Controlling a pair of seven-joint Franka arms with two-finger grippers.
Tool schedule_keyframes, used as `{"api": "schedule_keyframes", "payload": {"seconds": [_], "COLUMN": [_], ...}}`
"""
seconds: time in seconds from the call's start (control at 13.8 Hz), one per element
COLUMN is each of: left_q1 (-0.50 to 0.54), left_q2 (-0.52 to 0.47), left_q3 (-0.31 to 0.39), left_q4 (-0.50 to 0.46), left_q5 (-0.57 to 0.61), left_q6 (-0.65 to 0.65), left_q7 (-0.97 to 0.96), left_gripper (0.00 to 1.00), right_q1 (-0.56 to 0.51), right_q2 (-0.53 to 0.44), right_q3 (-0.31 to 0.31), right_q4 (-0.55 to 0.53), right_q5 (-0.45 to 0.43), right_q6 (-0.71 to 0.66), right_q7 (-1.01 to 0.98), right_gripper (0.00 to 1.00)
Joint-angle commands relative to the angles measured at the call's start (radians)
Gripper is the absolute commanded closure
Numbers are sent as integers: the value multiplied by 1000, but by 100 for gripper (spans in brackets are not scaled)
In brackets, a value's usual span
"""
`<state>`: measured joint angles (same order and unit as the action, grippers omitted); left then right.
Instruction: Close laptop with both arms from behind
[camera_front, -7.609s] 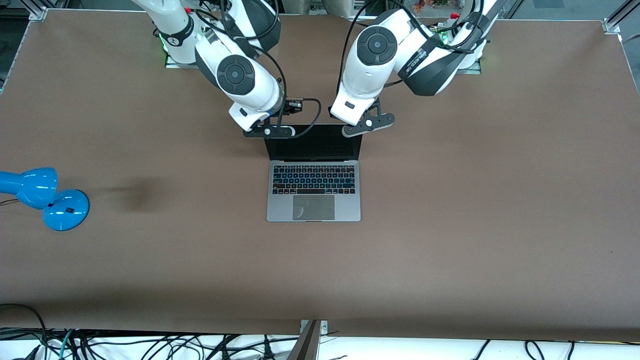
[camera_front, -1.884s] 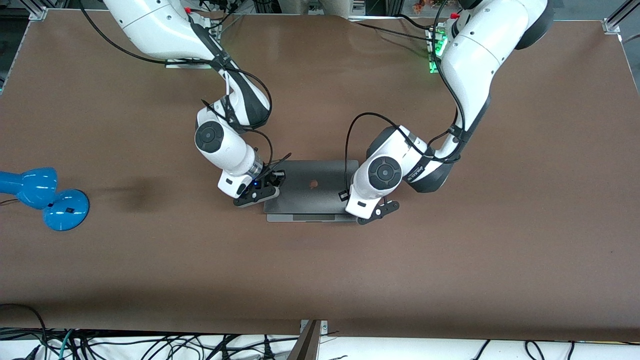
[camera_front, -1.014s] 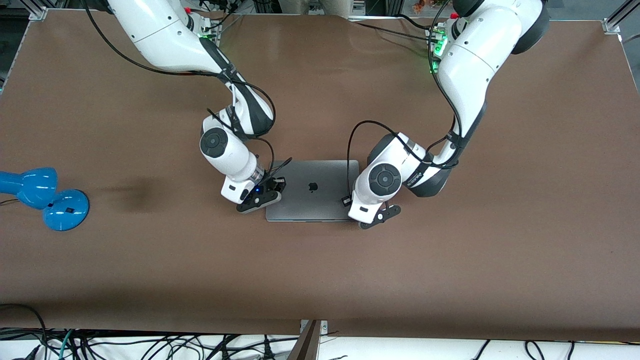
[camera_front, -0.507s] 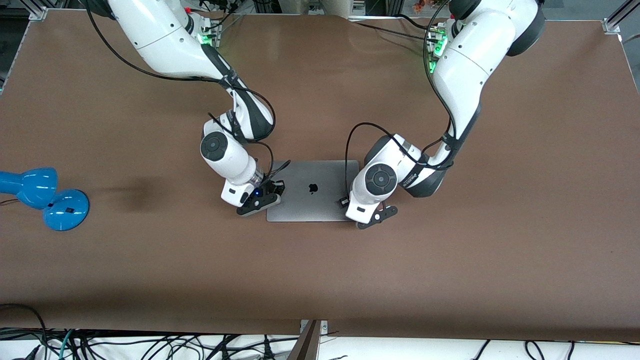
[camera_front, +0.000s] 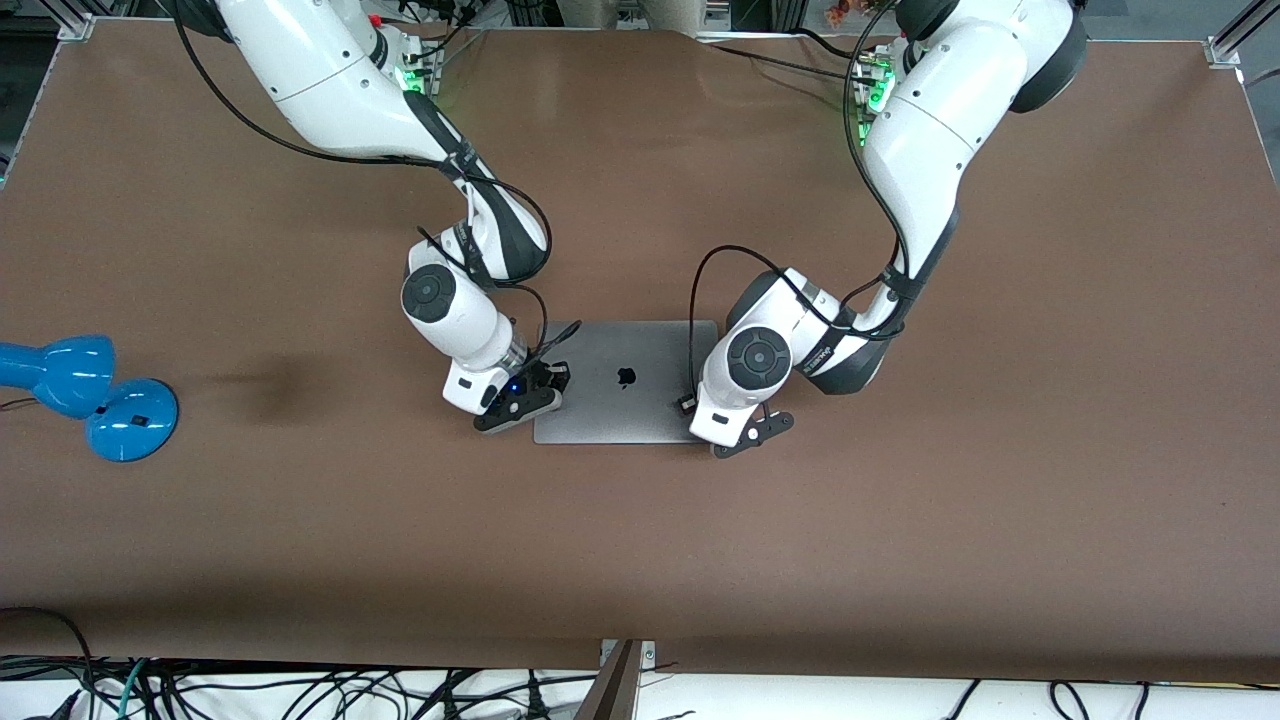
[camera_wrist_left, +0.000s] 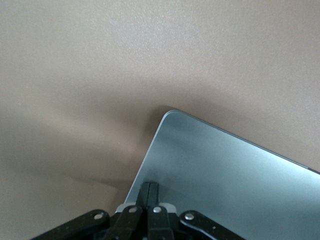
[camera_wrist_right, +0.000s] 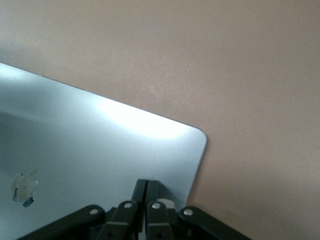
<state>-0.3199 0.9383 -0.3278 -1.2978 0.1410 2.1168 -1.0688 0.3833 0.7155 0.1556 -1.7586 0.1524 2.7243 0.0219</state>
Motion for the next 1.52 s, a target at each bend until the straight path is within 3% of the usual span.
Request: {"api": "schedule_keyframes", "payload": {"seconds": [0.0, 0.14, 0.22, 0.29, 0.36, 0.51, 0.58, 0.72, 1.09, 1.3, 1.45], "left_q1": [-16, -13, -13, -11, -11, -10, -10, -10, 27, 56, 88], "left_q2": [24, -7, -24, -44, -77, -140, -172, -251, -527, -601, -634], "left_q3": [12, 12, 13, 13, 10, 3, 1, -2, -7, -7, -7], "left_q4": [38, 38, 37, 37, 26, 20, 15, -17, -245, -299, -314], "left_q5": [28, 32, 35, 34, 34, 34, 35, 37, 32, 31, 29], "left_q6": [-3, -23, -41, -69, -107, -203, -259, -311, -313, -314, -316], "left_q7": [1, 1, 1, 1, 1, 4, 15, 18, 151, 213, 269], "left_gripper": [100, 100, 100, 100, 89, 40, 0, 0, 0, 0, 0], "right_q1": [6, 3, 3, 3, 3, 2, 2, 2, -1, -3, -3], "right_q2": [12, -5, -17, -34, -48, -102, -123, -168, -329, -418, -470], "right_q3": [-7, -8, -11, -27, -37, -47, -59, -96, -204, -296, -338], "right_q4": [28, 63, 83, 100, 106, 102, 103, 105, 113, 113, 122], "right_q5": [30, 76, 81, 82, 82, 81, 81, 78, 73, 67, 15], "right_q6": [-6, -105, -180, -252, -308, -340, -391, -521, -817, -934, -1000], "right_q7": [-2, 29, 36, 44, 47, 52, 52, 53, 52, 50, 47], "right_gripper": [82, 50, 41, 25, 6, 0, 0, 0, 0, 0, 0]}}
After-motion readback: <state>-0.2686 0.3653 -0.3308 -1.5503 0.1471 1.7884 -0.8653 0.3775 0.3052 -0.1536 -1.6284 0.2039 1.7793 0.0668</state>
